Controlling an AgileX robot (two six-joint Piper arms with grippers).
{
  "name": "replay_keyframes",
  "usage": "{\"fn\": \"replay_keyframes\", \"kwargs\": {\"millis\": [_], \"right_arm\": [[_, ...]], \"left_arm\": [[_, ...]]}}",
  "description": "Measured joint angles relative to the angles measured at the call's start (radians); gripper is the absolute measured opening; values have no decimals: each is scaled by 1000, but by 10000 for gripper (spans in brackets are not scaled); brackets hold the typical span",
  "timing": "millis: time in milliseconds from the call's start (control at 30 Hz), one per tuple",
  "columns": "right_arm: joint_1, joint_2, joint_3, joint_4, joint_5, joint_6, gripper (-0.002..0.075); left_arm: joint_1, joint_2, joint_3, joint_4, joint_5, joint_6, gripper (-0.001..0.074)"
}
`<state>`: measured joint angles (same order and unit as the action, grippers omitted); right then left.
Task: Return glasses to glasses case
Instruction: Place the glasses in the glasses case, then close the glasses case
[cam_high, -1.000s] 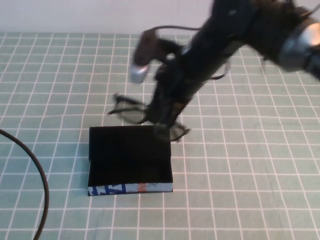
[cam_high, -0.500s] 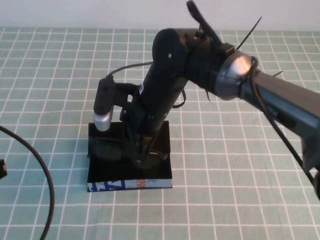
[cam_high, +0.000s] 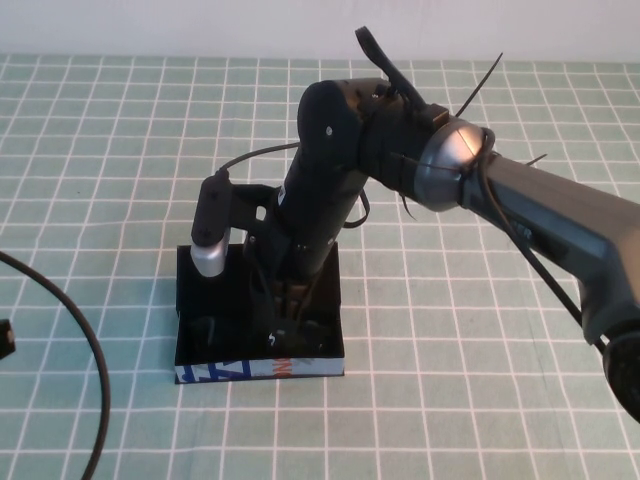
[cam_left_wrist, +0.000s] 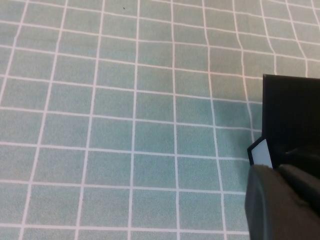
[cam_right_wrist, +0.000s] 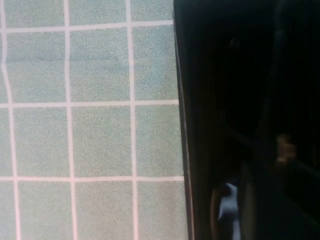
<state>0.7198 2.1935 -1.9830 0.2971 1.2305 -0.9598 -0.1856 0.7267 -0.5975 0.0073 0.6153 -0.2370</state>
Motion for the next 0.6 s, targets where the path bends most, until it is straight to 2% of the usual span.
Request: {"fn": "replay_keyframes", "kwargs": {"millis": [100, 233, 333, 433, 600], "right_arm": [[0, 0, -3, 0, 0, 0, 120], [0, 0, -37, -2, 0, 0, 131], [-4, 1, -112, -2, 0, 34, 88], [-24, 2, -198, 0, 0, 109, 20], [-88, 2, -279, 6, 2, 244, -8]], "left_arm": [[0, 0, 0, 0, 0, 35, -1], [0, 0, 0, -17, 0, 176, -1], [0, 2, 0, -91, 4, 344, -1], [-4, 25, 0, -254, 27, 556, -1], [-43, 122, 18, -530, 41, 845, -1]]}}
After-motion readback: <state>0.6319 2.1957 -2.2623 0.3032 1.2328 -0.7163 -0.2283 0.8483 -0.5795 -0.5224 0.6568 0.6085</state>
